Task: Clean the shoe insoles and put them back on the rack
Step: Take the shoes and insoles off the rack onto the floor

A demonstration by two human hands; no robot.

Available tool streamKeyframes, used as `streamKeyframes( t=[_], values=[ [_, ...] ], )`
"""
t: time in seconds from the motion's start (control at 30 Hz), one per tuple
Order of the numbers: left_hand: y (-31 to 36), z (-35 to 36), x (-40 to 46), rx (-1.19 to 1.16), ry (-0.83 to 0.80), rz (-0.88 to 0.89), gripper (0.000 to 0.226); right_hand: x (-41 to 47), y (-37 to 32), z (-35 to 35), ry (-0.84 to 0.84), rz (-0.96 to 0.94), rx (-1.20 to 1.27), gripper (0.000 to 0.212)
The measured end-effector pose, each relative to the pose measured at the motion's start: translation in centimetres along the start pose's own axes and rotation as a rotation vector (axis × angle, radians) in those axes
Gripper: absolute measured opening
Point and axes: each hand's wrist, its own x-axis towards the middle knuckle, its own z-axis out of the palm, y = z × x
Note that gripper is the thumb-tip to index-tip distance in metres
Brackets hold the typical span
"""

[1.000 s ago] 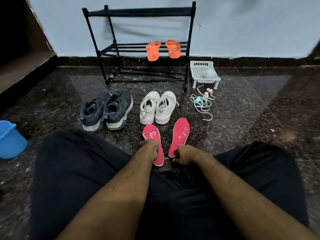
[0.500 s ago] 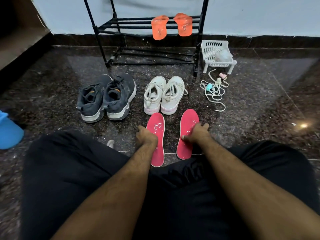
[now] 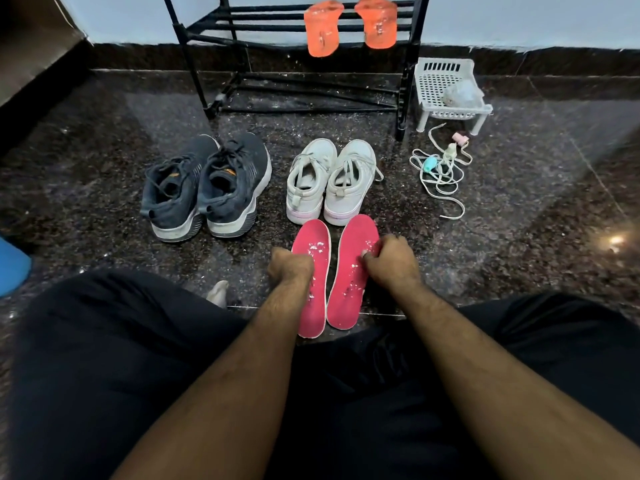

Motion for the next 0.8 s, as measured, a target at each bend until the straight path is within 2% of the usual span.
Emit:
streamKeyframes(
  t=[0.07, 0.2, 0.33, 0.53, 0.7, 0.8],
  values=[
    [0.7, -0.1, 0.0, 0.05, 0.01, 0.071, 0.044, 0.5, -0.2, -0.4, 0.057, -0.031, 0.016, 0.054],
    [2.6, -0.2, 0.7, 0.228, 0.026, 0.329, 0.046, 2.2, -1.5, -0.3, 0.077, -0.293, 0.032, 0.048],
    [3.4, 0.4, 2.1, 0.28, -0.106, 0.511, 0.04, 3.3, -2.8, 1.1, 0.071, -0.399, -0.118, 0.037],
    [3.9, 2.4, 4.6, 0.215, -0.122, 0.458, 0.043, 6.0, -3.4, 2.3, 0.148, -0.426, -0.138, 0.03],
    [4.7, 3.9, 7.0, 0.191, -0.168, 0.448, 0.057, 8.5, -3.4, 2.7, 0.152, -0.403, -0.072, 0.04],
    [5.0, 4.5, 7.9, 0.135, -0.174, 0.423, 0.056, 9.3, -3.1, 2.7, 0.155, -0.358, -0.028, 0.045]
  ],
)
